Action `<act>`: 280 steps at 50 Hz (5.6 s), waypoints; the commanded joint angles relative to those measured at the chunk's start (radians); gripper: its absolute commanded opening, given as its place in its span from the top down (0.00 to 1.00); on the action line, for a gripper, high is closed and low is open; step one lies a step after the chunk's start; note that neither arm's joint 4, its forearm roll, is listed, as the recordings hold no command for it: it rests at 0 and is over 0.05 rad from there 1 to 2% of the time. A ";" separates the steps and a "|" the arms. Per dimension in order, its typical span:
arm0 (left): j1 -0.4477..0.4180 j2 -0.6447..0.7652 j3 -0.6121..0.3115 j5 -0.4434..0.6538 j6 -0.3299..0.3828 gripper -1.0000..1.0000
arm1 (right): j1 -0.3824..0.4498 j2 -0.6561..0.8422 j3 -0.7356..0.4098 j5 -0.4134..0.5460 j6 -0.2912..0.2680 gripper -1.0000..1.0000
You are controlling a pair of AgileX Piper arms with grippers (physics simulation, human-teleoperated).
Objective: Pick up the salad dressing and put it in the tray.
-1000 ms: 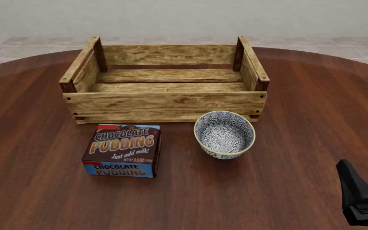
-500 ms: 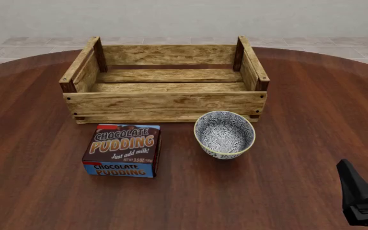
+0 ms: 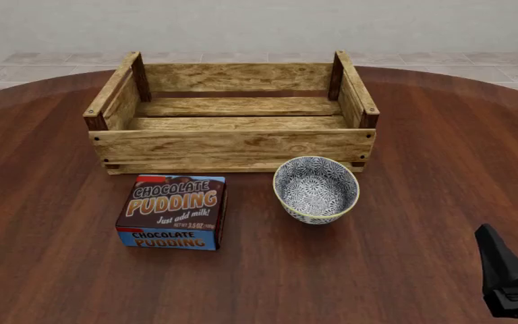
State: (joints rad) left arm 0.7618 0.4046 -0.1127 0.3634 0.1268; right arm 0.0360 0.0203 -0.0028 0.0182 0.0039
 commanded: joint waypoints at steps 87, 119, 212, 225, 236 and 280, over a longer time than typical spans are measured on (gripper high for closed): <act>-0.808 0.109 -0.654 0.016 0.126 1.00 | -0.013 -0.011 -0.001 0.002 0.008 0.00; -1.031 0.397 -0.746 -0.180 0.224 1.00 | -0.020 -0.010 -0.003 0.000 0.018 0.00; -1.001 1.588 -1.646 -0.220 0.111 1.00 | -0.042 -0.020 -0.007 -0.019 0.036 0.00; -0.983 1.642 -1.727 -0.168 0.089 1.00 | -0.042 -0.020 -0.005 -0.023 0.041 0.00; -0.991 1.681 -1.786 -0.115 0.077 1.00 | -0.044 -0.020 -0.007 -0.021 0.044 0.00; -1.009 1.792 -1.849 -0.031 0.159 1.00 | -0.047 -0.020 -0.006 -0.023 0.053 0.00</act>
State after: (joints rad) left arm -0.2426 2.1834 -1.9570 0.3231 0.2643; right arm -0.0101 0.0002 -0.0093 -0.0049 0.0562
